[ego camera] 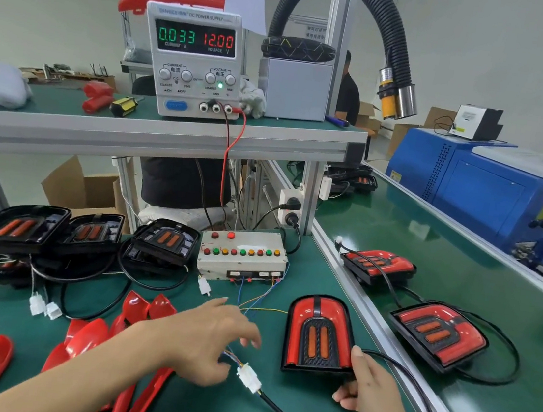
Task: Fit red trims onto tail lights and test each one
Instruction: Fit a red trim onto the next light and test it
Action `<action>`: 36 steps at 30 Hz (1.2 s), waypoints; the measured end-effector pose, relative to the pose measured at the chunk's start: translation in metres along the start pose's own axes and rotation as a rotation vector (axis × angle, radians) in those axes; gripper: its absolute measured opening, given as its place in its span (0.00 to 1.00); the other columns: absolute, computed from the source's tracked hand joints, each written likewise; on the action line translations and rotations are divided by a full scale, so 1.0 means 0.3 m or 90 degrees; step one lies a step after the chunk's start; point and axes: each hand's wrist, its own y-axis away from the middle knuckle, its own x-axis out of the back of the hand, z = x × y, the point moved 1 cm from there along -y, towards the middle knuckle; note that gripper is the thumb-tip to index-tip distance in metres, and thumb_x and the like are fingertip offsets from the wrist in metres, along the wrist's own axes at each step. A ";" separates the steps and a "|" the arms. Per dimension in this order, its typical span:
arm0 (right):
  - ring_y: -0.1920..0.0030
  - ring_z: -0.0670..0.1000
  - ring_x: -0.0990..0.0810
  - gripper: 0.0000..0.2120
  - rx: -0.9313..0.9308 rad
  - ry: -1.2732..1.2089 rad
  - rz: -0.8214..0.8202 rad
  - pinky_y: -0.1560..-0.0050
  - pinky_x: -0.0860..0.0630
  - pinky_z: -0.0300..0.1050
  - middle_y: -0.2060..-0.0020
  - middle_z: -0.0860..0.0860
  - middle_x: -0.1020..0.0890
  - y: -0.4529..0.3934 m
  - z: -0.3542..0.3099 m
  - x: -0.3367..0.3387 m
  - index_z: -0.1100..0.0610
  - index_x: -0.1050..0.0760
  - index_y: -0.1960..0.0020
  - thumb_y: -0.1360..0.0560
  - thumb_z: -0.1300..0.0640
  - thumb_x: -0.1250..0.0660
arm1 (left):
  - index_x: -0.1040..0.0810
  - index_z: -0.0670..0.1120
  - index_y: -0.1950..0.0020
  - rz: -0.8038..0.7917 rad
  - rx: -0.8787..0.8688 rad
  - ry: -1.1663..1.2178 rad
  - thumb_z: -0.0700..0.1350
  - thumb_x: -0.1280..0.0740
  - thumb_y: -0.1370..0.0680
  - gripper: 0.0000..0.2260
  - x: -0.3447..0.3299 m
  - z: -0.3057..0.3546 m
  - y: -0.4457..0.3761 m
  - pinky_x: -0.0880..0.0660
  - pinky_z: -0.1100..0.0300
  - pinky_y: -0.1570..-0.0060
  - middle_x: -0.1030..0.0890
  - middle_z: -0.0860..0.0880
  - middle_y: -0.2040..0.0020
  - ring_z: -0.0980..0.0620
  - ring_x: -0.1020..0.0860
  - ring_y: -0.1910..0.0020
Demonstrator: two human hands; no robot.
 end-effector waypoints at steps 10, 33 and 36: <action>0.60 0.55 0.20 0.18 0.555 0.317 0.289 0.64 0.22 0.47 0.58 0.50 0.20 0.219 -0.029 -0.163 0.56 0.17 0.50 0.28 0.43 0.34 | 0.22 0.52 0.37 0.054 -0.048 -0.134 0.48 0.37 0.19 0.11 -0.034 0.069 0.016 0.44 0.54 0.25 0.18 0.53 0.44 0.51 0.26 0.40; 0.75 0.46 0.28 0.15 0.780 0.608 0.075 0.74 0.30 0.38 0.76 0.45 0.27 0.174 -0.126 -0.294 0.51 0.27 0.71 0.45 0.50 0.21 | 0.27 0.50 0.54 0.144 -0.182 -0.199 0.50 0.35 0.26 0.04 -0.060 0.035 0.045 0.39 0.53 0.25 0.25 0.53 0.59 0.53 0.28 0.54; 0.76 0.46 0.27 0.18 0.745 0.641 0.081 0.75 0.30 0.38 0.77 0.44 0.27 0.183 -0.127 -0.281 0.50 0.28 0.72 0.49 0.46 0.20 | 0.26 0.50 0.54 0.140 -0.161 -0.219 0.50 0.37 0.26 0.05 -0.067 0.021 0.044 0.41 0.51 0.24 0.24 0.53 0.58 0.52 0.27 0.52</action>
